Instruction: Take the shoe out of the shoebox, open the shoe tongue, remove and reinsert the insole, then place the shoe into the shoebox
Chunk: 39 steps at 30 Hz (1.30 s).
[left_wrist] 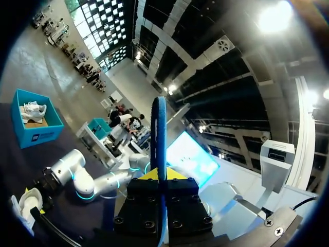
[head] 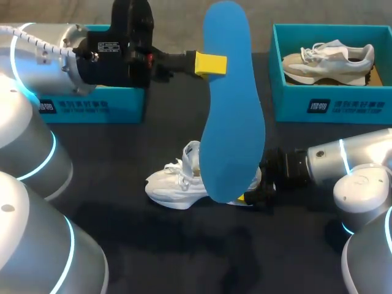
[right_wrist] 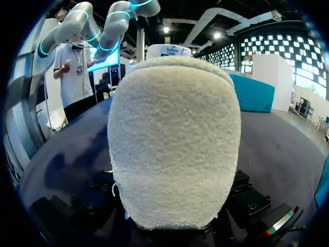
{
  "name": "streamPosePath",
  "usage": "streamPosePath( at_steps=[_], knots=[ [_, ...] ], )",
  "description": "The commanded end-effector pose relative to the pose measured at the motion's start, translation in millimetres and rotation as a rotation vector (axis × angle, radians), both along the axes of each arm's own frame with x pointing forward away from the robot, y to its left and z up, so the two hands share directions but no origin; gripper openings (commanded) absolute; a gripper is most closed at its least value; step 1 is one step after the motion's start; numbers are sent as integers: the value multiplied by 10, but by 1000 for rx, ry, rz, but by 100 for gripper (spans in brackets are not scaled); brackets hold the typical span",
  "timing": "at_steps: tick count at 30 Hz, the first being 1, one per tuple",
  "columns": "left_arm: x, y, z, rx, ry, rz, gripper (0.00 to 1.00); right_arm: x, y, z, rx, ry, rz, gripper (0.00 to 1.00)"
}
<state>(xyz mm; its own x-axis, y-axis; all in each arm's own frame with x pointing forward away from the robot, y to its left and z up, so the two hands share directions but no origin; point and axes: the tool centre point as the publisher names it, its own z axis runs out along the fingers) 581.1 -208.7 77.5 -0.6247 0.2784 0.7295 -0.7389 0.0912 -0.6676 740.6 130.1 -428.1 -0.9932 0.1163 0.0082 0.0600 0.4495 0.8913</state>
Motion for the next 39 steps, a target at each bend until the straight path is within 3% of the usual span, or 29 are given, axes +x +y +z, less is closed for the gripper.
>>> streamPosePath(
  at_steps=[1, 12, 28, 37, 39],
  knots=[
    [-6, -12, -8, -1, 1, 2, 0, 6, 5, -4, -4, 1, -1, 100],
    [-6, -12, -8, -1, 1, 2, 0, 6, 5, -4, -4, 1, -1, 100],
    [-6, -12, -8, -1, 1, 2, 0, -74, -117, 574, -388, 25, -111, 100],
    [-6, -12, -8, -1, 1, 2, 0, -116, -187, 784, -638, 67, -193, 100],
    [-6, -12, -8, -1, 1, 2, 0, -116, -187, 784, -638, 67, -193, 100]
  ],
)
